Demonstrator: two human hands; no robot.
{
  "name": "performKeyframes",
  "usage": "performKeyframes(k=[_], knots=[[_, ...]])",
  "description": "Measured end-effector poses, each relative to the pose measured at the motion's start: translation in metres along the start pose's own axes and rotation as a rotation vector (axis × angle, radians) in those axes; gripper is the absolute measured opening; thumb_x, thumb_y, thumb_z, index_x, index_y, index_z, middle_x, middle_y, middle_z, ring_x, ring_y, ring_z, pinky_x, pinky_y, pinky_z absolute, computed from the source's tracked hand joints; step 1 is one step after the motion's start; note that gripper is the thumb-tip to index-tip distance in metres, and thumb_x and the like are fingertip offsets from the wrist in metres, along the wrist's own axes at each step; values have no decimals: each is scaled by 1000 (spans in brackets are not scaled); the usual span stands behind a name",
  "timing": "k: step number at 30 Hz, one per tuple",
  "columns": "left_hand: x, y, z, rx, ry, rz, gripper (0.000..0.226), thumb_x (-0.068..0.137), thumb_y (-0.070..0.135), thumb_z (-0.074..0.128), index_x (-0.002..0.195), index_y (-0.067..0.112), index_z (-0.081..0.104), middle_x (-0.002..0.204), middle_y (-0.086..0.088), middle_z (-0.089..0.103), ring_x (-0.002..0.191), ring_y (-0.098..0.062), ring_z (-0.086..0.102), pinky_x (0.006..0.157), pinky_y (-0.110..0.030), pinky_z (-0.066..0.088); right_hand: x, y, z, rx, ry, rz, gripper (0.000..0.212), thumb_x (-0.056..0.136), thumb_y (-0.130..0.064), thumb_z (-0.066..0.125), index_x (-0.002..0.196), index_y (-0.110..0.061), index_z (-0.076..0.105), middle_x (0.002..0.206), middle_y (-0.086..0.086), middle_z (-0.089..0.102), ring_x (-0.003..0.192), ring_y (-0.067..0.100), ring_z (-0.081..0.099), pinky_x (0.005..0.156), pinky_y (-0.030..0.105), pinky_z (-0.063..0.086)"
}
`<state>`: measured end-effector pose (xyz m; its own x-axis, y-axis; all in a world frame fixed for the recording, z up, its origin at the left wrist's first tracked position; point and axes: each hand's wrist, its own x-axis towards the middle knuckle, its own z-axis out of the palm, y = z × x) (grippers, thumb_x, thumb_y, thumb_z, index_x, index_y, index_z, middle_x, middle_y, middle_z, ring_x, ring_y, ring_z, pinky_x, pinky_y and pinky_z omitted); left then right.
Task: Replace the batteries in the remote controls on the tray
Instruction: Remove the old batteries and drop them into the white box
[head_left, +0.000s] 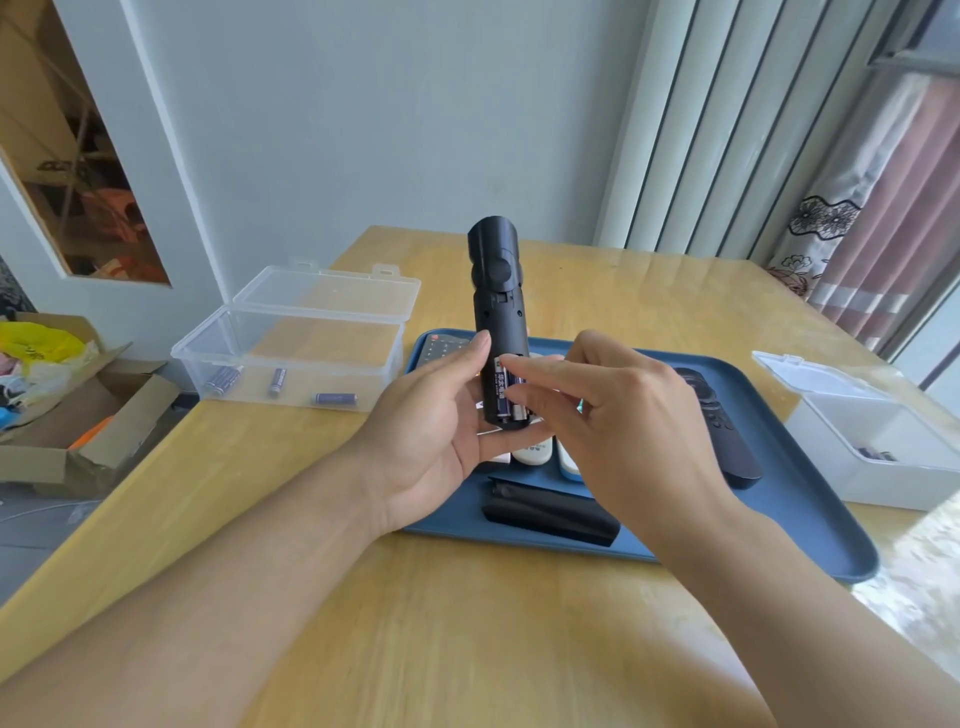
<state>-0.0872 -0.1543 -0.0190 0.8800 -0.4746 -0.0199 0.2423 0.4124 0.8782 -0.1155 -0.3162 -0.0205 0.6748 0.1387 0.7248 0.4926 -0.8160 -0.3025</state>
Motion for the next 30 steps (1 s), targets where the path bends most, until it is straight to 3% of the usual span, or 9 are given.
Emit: performKeyframes(k=[6, 11, 15, 20, 30], knots=[[-1, 1, 1, -21, 26, 8, 41, 109, 33, 38, 119, 8, 68, 120, -13, 74, 105, -23, 73, 90, -40, 60, 1, -2, 0, -113, 24, -81, 21, 92, -31, 66, 108, -34, 79, 70, -11, 35, 49, 18, 38, 39, 29, 34], [0, -1, 1, -10, 28, -22, 43, 107, 32, 42, 128, 1, 63, 126, -18, 70, 102, -27, 72, 84, -40, 62, 1, 0, -2, -33, -15, 15, 19, 91, -38, 63, 103, -39, 78, 72, -11, 48, 52, 14, 41, 43, 31, 41], [0, -3, 1, 32, 43, -22, 40, 107, 31, 43, 122, 4, 67, 108, -15, 73, 87, -25, 74, 81, -41, 63, 2, 1, -3, 58, -47, 77, 15, 92, -35, 66, 100, -35, 79, 80, -15, 58, 54, 4, 46, 51, 35, 46], [-2, -5, 1, 101, 24, -15, 37, 107, 29, 42, 109, 6, 70, 90, -8, 74, 82, -23, 75, 84, -45, 62, 3, -2, -4, 90, -73, 123, 14, 95, -29, 64, 94, -33, 78, 77, -9, 61, 65, 16, 55, 59, 40, 50], [-1, -7, 3, 117, 15, -45, 39, 107, 31, 43, 117, 3, 68, 96, -11, 73, 83, -23, 73, 78, -41, 63, 8, -11, -11, 170, -183, 269, 18, 98, -22, 59, 90, -32, 72, 83, -13, 65, 82, 6, 57, 72, 25, 47]])
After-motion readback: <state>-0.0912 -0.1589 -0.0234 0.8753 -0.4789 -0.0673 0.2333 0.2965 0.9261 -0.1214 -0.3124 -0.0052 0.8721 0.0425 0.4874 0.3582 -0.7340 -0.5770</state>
